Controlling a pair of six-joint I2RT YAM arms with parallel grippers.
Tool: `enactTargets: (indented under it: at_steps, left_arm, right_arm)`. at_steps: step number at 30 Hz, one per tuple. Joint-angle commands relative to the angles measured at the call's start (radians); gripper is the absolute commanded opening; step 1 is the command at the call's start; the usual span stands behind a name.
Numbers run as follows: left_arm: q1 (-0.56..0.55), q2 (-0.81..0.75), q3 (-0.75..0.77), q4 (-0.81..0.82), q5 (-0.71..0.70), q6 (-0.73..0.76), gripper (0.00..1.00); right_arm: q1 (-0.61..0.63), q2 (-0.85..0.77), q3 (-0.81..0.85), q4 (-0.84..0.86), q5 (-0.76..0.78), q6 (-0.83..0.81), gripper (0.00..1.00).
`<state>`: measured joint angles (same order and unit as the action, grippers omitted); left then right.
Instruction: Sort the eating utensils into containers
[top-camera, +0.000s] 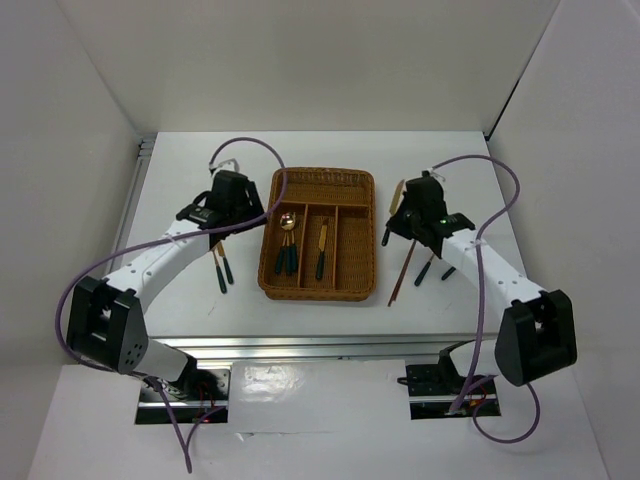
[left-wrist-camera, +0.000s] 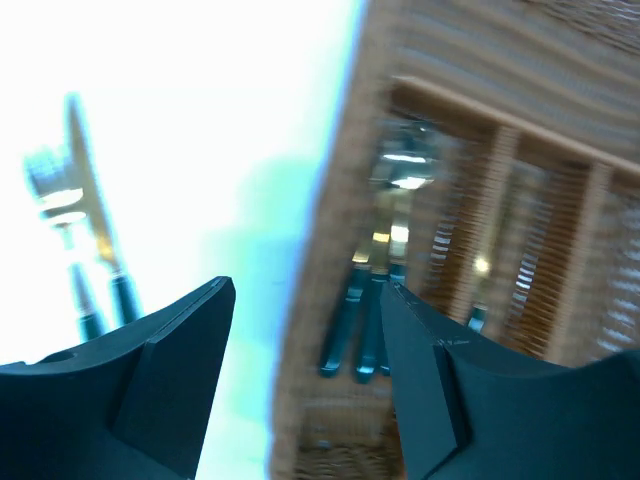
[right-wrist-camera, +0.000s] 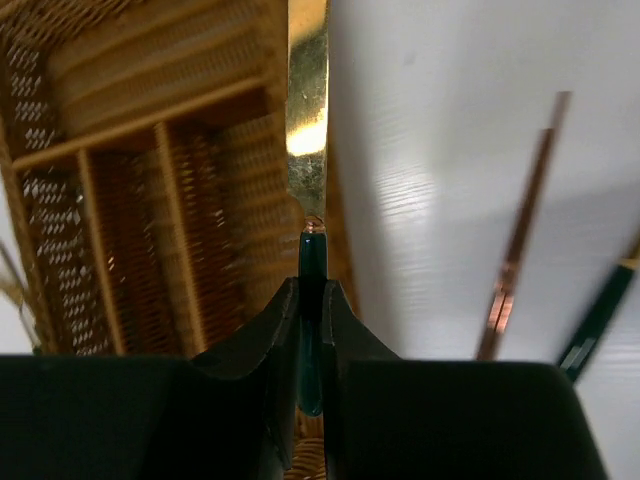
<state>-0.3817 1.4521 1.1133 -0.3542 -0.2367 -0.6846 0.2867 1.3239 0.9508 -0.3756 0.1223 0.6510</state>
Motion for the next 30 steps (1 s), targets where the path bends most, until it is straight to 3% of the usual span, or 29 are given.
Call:
enactTargets:
  at_steps: [1,10,22,30]
  left_arm:
    - [0.052,-0.062,-0.064,0.009,-0.041,-0.007,0.74]
    - [0.207,-0.168,-0.26,0.05,-0.039,-0.026,0.75]
    - [0.236,-0.187,-0.331,0.06,-0.049,-0.007,0.76]
    - [0.236,-0.187,-0.359,0.06,-0.072,-0.007,0.75]
  right_arm:
    - [0.107,0.05,0.063,0.024,-0.024,-0.01,0.05]
    - [0.287,0.216,0.163,0.076,-0.046,0.013,0.05]
    - [0.388,0.368,0.227,0.119,-0.053,0.061,0.06]
    - [0.399,0.452,0.27,0.129,-0.061,0.09,0.33]
